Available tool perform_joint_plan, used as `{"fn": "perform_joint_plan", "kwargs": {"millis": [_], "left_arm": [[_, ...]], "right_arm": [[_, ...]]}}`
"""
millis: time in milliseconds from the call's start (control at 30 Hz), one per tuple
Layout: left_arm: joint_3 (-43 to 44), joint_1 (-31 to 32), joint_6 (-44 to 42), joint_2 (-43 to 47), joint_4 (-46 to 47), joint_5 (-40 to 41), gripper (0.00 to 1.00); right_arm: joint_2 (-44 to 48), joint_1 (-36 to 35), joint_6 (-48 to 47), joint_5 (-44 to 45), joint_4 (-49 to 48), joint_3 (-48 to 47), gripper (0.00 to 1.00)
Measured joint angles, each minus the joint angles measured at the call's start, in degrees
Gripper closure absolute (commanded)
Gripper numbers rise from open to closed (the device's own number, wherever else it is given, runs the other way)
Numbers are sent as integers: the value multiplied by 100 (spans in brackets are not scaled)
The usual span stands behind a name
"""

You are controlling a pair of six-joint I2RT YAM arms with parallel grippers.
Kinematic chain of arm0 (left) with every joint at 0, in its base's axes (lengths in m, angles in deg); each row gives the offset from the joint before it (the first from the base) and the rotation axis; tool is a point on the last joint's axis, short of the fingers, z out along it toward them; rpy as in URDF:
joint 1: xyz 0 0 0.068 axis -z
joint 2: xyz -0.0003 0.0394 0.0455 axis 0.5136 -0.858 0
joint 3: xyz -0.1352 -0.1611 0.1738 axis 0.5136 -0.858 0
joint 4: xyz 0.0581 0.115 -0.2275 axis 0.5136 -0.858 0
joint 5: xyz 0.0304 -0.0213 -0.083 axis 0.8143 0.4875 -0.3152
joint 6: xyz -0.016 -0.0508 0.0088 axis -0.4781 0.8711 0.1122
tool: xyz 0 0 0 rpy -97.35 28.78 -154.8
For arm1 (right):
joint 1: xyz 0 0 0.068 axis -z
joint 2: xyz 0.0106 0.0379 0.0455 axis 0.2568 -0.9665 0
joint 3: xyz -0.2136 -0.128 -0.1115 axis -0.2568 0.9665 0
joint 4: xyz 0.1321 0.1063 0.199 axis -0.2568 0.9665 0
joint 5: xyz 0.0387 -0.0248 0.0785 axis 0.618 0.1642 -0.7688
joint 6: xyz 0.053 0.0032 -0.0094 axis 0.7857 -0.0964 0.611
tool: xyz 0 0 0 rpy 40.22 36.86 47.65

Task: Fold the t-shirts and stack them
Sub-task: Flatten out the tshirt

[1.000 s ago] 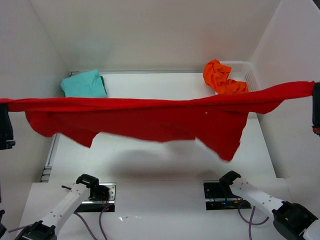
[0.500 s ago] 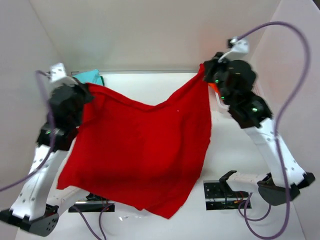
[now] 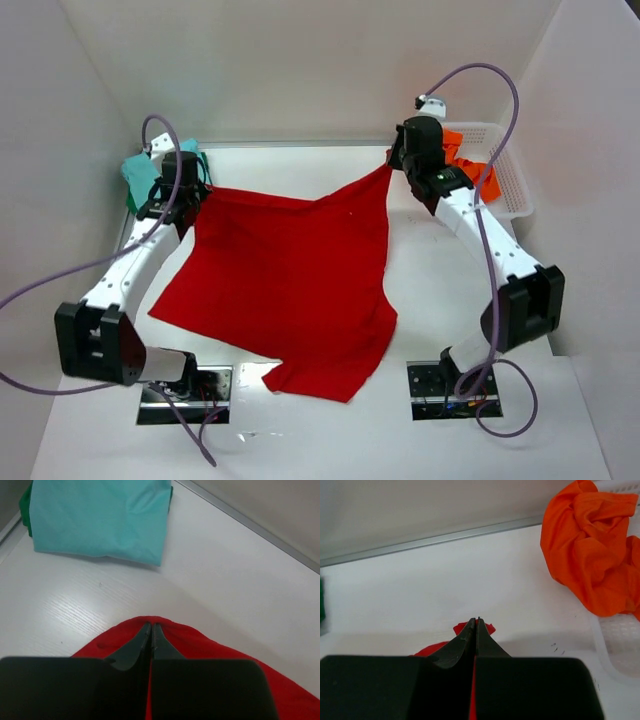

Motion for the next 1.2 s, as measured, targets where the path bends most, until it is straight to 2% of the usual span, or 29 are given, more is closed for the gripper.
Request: {"fn": "perform_joint_plan", "kwargs": {"millis": [133, 267, 433, 600, 800, 967, 1067, 1200], "left_arm": [[219, -323, -26, -662, 254, -190, 100], [1239, -428, -330, -1213, 260, -584, 100], [1860, -514, -522, -1045, 348, -942, 100], [2127, -527, -697, 116, 164, -1473, 100], [1950, -522, -752, 2732, -109, -1886, 100], [1786, -363, -691, 4837, -584, -1816, 100], [1663, -286, -564, 5980, -870, -1753, 100], [1606, -267, -472, 6196, -1102, -1644, 100]], "right_arm": [[-691, 177, 39, -92, -225, -496, 100], [-1080, 216, 24, -170, -72, -1436, 100], [-977, 236, -131, -164, -20, -2459, 100], [114, 247, -321, -195, 269, -2763, 100], [2382, 262, -393, -256, 404, -2758, 100], [4013, 264, -372, -479, 807, -3147, 100], [4437, 269, -319, -643, 872, -3370, 100], [4618, 273, -225, -883, 1305, -3307, 100]]}}
